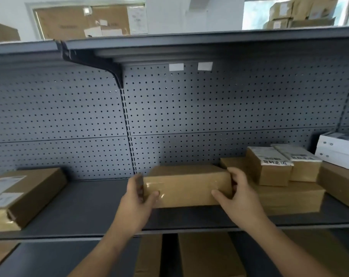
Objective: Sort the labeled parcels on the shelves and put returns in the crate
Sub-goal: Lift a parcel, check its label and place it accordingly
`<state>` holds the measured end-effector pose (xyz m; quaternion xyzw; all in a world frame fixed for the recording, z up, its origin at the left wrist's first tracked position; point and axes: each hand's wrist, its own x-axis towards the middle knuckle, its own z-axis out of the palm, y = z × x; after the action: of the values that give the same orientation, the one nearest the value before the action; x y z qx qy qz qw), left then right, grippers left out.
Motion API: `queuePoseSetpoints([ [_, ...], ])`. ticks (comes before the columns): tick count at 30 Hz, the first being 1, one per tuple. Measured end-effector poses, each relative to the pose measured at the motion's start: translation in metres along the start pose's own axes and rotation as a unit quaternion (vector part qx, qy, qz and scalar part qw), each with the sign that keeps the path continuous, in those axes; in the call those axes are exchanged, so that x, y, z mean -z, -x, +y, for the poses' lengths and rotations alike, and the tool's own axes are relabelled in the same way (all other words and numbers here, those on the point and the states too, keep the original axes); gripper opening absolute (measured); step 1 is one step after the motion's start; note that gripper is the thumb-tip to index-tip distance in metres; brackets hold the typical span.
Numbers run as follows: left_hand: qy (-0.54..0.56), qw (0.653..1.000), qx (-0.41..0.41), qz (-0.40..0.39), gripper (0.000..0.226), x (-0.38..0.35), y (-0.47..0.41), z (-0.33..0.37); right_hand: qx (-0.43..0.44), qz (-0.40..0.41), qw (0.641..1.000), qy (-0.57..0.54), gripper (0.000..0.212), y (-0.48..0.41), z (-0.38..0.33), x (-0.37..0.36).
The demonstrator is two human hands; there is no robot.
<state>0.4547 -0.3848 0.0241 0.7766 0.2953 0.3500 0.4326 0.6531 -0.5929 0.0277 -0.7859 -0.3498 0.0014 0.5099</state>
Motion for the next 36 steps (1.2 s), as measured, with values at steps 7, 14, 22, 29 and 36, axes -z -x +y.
queuePoseSetpoints([
  [7, 0.045, 0.998, -0.034, -0.015, 0.070, 0.043, -0.023, 0.046, 0.035, 0.009, 0.996, -0.080, 0.079, -0.026, -0.047, 0.013],
  [14, 0.050, 0.998, -0.046, -0.017, 0.056, 0.050, -0.040, 0.031, 0.011, -0.001, 0.990, -0.139, 0.077, -0.043, -0.044, 0.001],
  [22, 0.108, 0.992, -0.012, -0.061, 0.069, 0.038, -0.042, -0.003, -0.049, -0.051, 0.974, -0.217, 0.087, -0.031, -0.002, -0.027],
  [29, 0.148, 0.986, 0.005, -0.075, 0.066, 0.036, -0.053, -0.018, -0.045, -0.102, 0.969, -0.221, 0.092, -0.034, 0.009, -0.029],
  [36, 0.135, 0.991, -0.010, -0.015, 0.087, 0.071, -0.062, 0.009, 0.027, -0.085, 0.983, -0.161, 0.092, -0.064, -0.043, 0.014],
])
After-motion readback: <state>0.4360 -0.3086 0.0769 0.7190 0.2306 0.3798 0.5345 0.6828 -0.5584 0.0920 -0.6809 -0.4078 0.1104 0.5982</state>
